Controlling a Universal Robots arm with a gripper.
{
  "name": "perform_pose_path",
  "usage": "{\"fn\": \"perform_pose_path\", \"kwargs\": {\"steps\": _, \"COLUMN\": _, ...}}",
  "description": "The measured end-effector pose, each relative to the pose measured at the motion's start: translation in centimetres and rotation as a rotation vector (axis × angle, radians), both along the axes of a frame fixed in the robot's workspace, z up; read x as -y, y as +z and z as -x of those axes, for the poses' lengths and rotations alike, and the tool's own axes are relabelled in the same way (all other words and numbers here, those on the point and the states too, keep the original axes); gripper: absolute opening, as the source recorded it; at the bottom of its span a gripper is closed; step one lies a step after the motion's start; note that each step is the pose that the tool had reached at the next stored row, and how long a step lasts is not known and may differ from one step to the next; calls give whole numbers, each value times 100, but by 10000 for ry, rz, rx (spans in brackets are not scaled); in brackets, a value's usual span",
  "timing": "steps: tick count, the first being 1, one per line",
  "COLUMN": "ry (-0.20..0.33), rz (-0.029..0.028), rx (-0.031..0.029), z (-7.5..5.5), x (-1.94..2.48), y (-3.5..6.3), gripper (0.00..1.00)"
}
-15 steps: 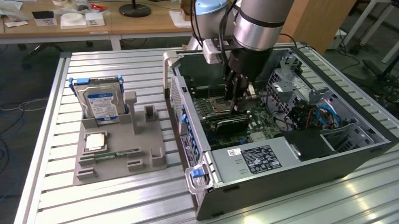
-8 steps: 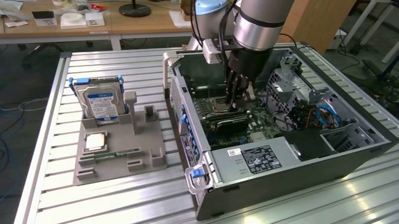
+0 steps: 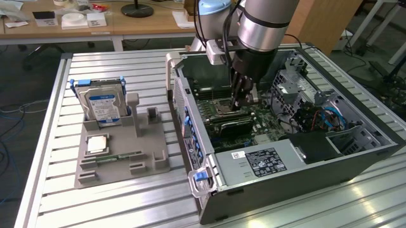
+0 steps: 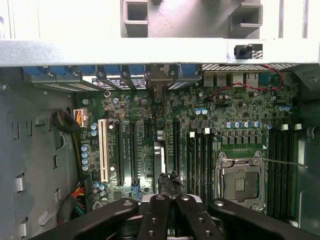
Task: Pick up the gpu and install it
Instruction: 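Press down on the gpu until it lock into place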
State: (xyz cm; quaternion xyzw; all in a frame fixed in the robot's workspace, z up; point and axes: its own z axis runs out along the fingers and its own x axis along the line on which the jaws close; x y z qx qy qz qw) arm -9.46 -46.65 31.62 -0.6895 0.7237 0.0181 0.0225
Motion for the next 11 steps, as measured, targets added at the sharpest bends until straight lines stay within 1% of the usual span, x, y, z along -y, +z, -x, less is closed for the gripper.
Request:
{"fn": "perform_pose_path", "kwargs": {"steps": 4, "ry": 0, "rz": 0, "rx": 0, "z": 0, "x": 0, "y": 0, "gripper": 11}}
{"fn": "perform_pose_path", "kwargs": {"steps": 8, "ry": 0, "rz": -1, "rx": 0, "z": -37, "x": -3, "y": -8, "gripper": 11}}
{"fn": "perform_pose_path", "kwargs": {"steps": 11, "ry": 0, "rz": 1, "rx": 0, "z": -38, "x": -37, "y": -58, "gripper": 11}}
